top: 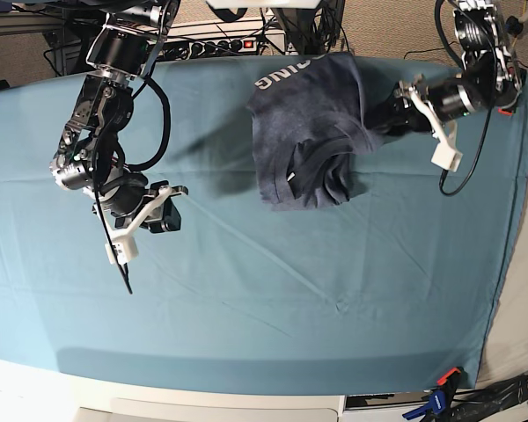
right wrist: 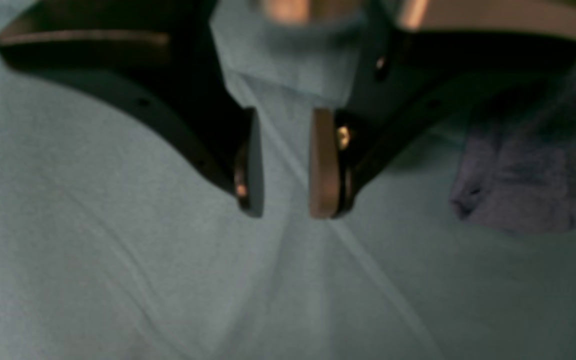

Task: Fold the T-shirt properly
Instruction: 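Press and tuck the shirt edge with the left gripper to square the stack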

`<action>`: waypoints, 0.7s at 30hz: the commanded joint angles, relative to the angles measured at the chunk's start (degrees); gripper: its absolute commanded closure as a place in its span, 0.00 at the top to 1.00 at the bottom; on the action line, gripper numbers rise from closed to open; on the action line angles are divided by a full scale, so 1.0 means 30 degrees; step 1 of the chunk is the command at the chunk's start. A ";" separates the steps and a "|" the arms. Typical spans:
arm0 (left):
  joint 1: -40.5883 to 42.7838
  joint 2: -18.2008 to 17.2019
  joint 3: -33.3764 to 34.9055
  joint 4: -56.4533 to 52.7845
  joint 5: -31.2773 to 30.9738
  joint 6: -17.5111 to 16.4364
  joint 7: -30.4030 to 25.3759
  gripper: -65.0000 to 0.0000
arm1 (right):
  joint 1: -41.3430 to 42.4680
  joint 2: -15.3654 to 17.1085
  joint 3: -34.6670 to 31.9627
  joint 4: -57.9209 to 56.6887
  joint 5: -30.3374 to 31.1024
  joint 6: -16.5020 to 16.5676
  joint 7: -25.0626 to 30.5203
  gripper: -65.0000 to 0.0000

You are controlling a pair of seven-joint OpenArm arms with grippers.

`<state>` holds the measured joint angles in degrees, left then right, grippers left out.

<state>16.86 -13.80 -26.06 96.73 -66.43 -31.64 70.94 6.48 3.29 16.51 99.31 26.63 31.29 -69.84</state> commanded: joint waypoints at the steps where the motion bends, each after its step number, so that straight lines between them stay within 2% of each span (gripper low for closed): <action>1: -0.0240 -0.0153 -0.0102 0.0291 -0.0554 -0.0146 -0.0219 0.48 | 0.0379 0.0073 0.0015 0.0270 0.0321 0.0066 0.0437 0.27; 10: -0.0219 -0.0087 -0.0051 0.0291 -0.0459 -0.0146 -0.0197 0.48 | 0.0372 0.0073 0.0015 0.0270 0.0321 0.0066 0.0430 0.27; 15: 0.0175 0.0306 0.1005 0.0291 -0.0437 -0.0146 -0.0138 0.47 | 0.0379 0.0073 0.0015 0.0270 0.0321 0.0066 0.0430 0.27; 17: 0.0146 0.0488 0.1596 0.0291 -0.0408 -0.0255 -0.0138 0.43 | 0.0379 0.0073 0.0015 0.0270 0.0313 0.0066 0.0430 0.27; 21: -0.0182 0.0576 0.2579 0.0291 -0.0350 -0.0714 -0.0095 0.20 | 0.0372 0.0073 0.0015 0.0270 0.0299 0.0066 0.0423 0.27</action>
<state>16.93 -11.75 -18.22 96.73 -65.93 -33.32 71.13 6.48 3.29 16.51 99.31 26.61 31.29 -69.84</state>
